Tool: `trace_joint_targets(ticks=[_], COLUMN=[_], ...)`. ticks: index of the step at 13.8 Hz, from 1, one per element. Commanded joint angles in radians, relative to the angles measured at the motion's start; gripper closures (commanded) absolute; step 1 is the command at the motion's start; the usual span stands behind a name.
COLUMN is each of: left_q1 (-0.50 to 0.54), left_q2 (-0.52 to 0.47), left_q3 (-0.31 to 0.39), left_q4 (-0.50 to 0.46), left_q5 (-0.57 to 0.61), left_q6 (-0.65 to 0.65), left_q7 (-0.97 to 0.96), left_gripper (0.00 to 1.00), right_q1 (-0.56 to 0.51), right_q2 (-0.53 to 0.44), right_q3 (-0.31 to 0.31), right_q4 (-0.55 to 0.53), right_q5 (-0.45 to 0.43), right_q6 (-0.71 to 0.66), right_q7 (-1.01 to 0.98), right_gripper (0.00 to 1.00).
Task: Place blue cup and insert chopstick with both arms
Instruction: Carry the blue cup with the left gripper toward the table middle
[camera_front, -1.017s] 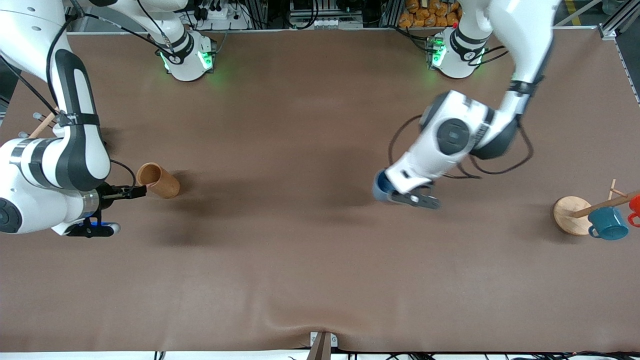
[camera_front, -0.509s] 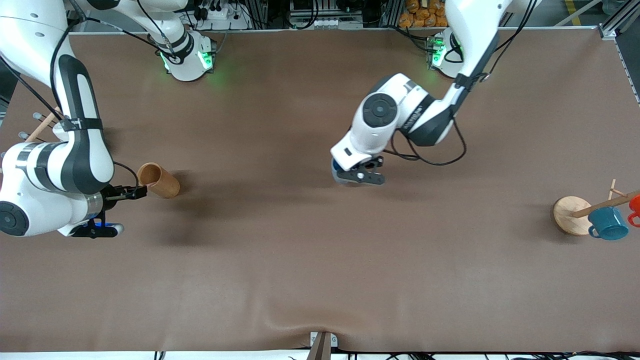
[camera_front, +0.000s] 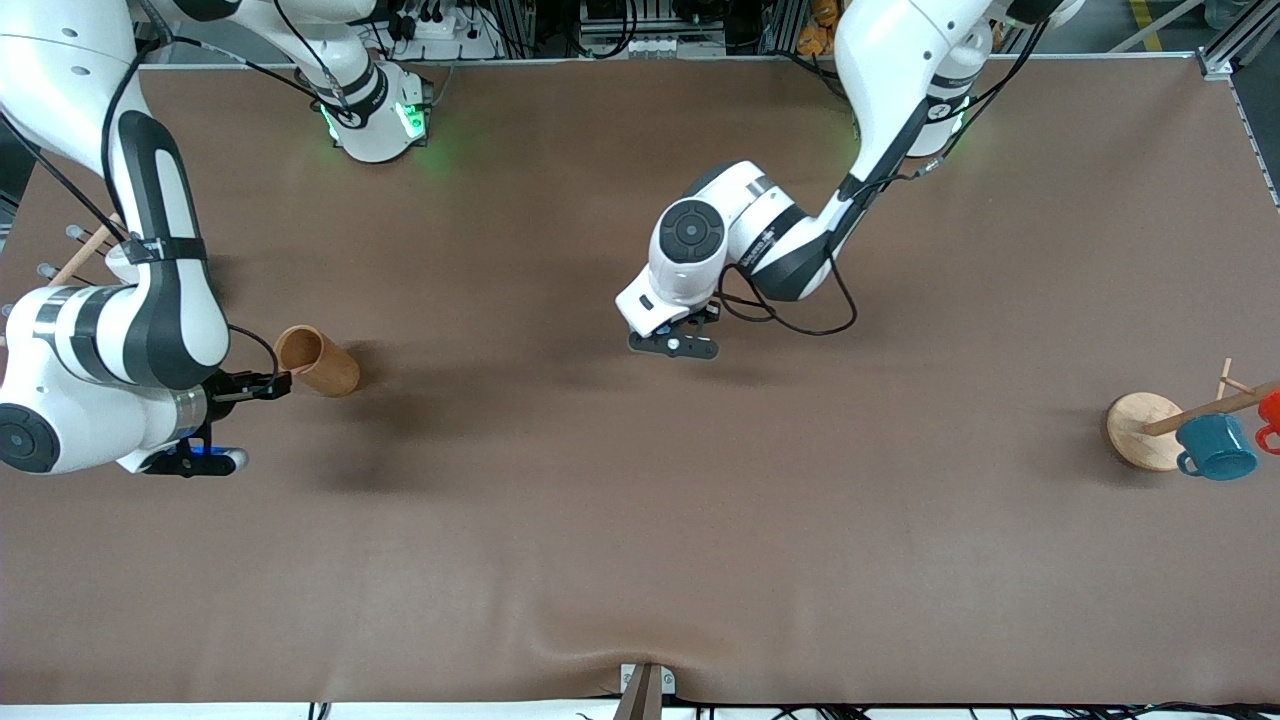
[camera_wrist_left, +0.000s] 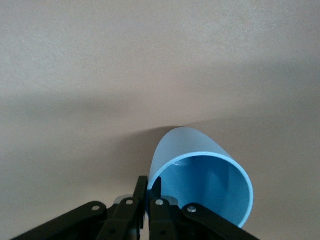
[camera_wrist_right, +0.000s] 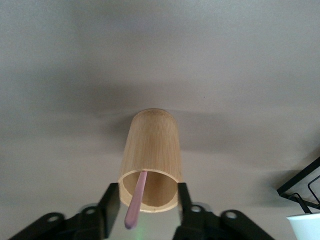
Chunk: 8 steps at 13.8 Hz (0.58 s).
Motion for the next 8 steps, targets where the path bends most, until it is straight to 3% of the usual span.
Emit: trace_joint_targets(ticks=[1,3,6,8], left_q1=[-0.009,0.006,0.02,0.096], left_q2=[0.006,-0.002,-0.048,-0.113], left_q3=[0.012,0.014,0.037,0.043], left_q4=[0.035,0.067,0.11,0.124], left_q5=[0.027,0.019,0.024,0.025], left_q6=[-0.013,-0.02,-0.115,-0.175], left_q7=[-0.061,-0.072,-0.072,-0.066], left_gripper=[0.01,0.0,0.0,0.0], right_q1=[-0.004,-0.007,-0.01,-0.012], right_q2=[0.015,0.015,0.014,0.011], right_q3=[0.003,0.003,0.004,0.004], right_q4=[0.026,0.028,0.029,0.029], right_q5=[0.017,0.019,0.019,0.019], right_q6=[-0.01,-0.01,-0.011,-0.014], right_q7=[0.015,0.015,0.013,0.004], right_gripper=[0.81,0.98,1.0,1.0])
